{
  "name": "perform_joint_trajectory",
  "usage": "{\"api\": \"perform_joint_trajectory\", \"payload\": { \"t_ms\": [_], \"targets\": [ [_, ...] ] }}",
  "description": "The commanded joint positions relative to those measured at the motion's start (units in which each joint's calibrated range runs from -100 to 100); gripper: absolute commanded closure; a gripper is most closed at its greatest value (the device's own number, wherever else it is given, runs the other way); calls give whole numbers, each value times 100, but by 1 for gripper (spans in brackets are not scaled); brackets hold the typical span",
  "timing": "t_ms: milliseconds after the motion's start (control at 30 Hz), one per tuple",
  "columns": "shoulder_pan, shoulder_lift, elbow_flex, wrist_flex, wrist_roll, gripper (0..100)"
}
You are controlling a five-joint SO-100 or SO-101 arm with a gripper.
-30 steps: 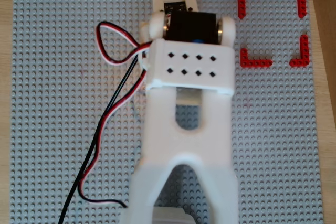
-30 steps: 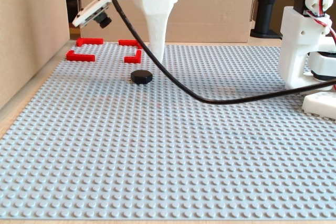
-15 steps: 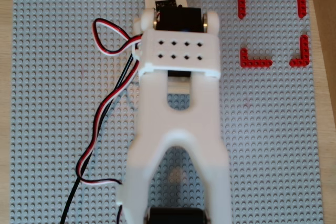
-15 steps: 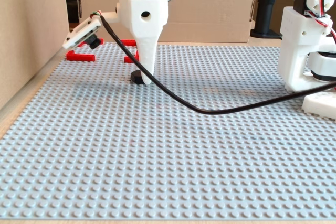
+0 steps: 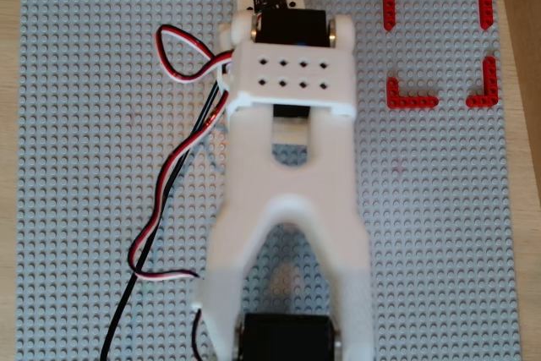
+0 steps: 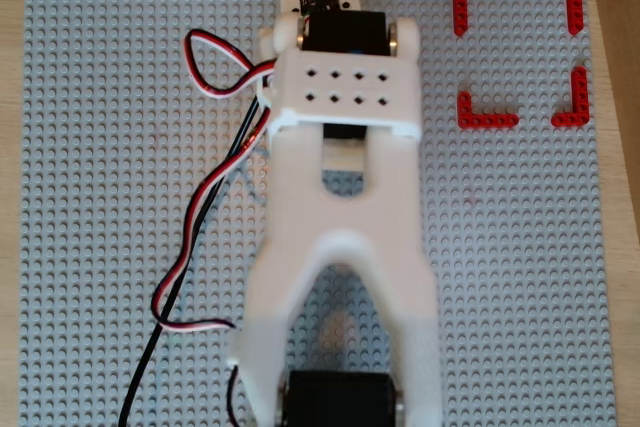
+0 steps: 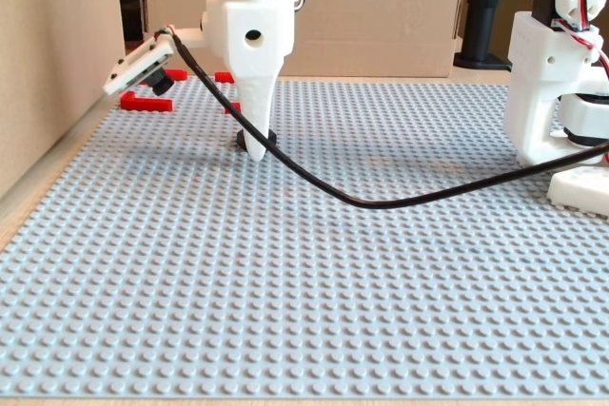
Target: Grab the Lego and store it in red box
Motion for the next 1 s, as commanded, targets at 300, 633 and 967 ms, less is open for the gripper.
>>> {"api": "perform_joint_trajectory", "payload": {
  "t_ms": [300, 633, 967],
  "targets": [
    [416, 283, -394, -78, 21, 98],
    [423, -284, -1031, 764, -21, 99],
    [579, -1640, -1767, 1667, -36, 99]
  ]
}}
